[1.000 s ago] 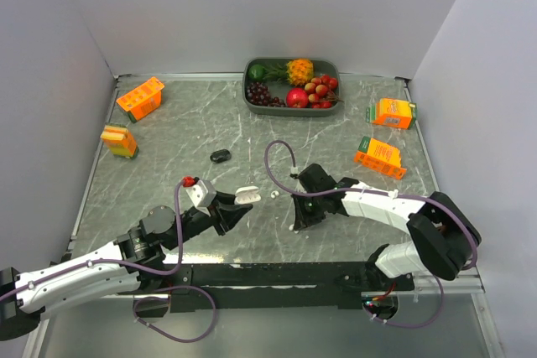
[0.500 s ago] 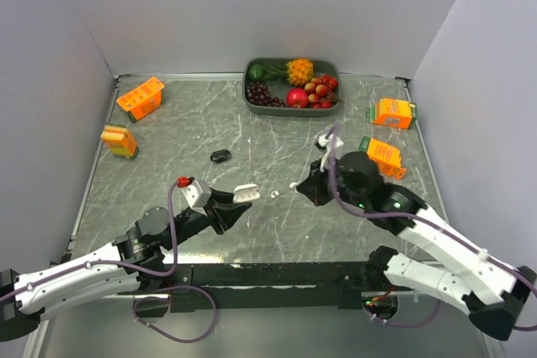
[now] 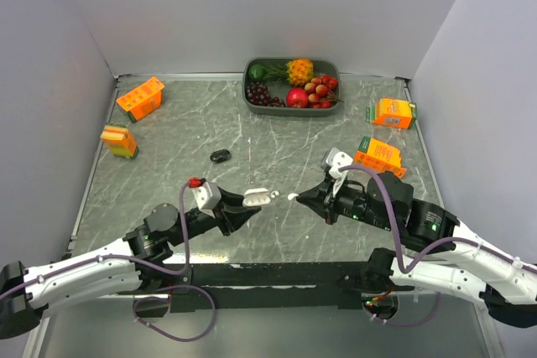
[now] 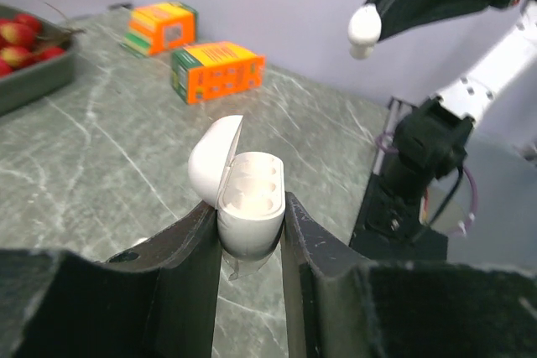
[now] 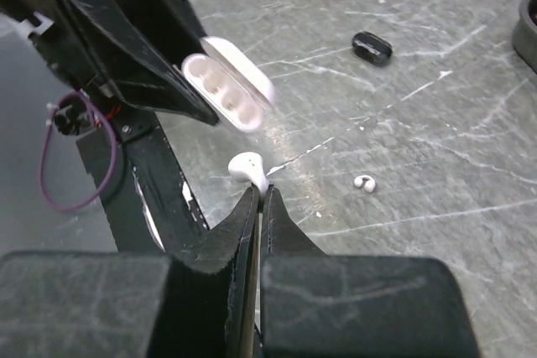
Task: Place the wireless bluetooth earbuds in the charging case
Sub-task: Place the earbud in the charging case.
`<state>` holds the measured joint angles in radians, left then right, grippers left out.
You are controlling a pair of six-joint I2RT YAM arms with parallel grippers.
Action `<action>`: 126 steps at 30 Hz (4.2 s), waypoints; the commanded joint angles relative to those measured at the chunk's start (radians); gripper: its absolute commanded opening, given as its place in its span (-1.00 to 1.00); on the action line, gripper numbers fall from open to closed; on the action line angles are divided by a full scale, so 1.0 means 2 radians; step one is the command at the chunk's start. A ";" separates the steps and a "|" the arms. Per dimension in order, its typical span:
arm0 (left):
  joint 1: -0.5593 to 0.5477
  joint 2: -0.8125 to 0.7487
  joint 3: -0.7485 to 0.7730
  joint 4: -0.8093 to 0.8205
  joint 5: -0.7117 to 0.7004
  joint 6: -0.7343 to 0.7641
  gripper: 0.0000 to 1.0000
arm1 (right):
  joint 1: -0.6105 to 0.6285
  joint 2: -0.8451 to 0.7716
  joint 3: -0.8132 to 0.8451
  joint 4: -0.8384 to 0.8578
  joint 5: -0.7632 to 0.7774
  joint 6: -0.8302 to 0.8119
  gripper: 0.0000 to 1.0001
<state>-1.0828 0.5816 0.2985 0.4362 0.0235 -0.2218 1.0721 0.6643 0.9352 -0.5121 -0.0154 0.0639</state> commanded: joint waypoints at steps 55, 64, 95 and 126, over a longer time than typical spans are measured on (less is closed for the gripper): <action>0.024 0.073 0.059 0.058 0.211 -0.009 -0.98 | 0.061 0.074 0.015 -0.005 -0.047 -0.114 -1.00; 0.025 0.064 0.056 0.071 0.202 -0.016 -0.98 | 0.068 0.074 0.008 -0.010 -0.033 -0.119 -1.00; 0.032 0.064 0.046 0.100 0.205 -0.033 -0.98 | 0.078 0.057 -0.008 0.027 0.044 -0.099 -1.00; 0.036 0.058 0.044 0.130 0.182 -0.044 -0.98 | 0.173 0.077 -0.023 0.019 0.148 -0.132 -1.00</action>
<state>-1.0130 0.7277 0.3637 0.5545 0.3851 -0.2871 1.3998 0.7925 0.8955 -0.4160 0.2649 -0.1879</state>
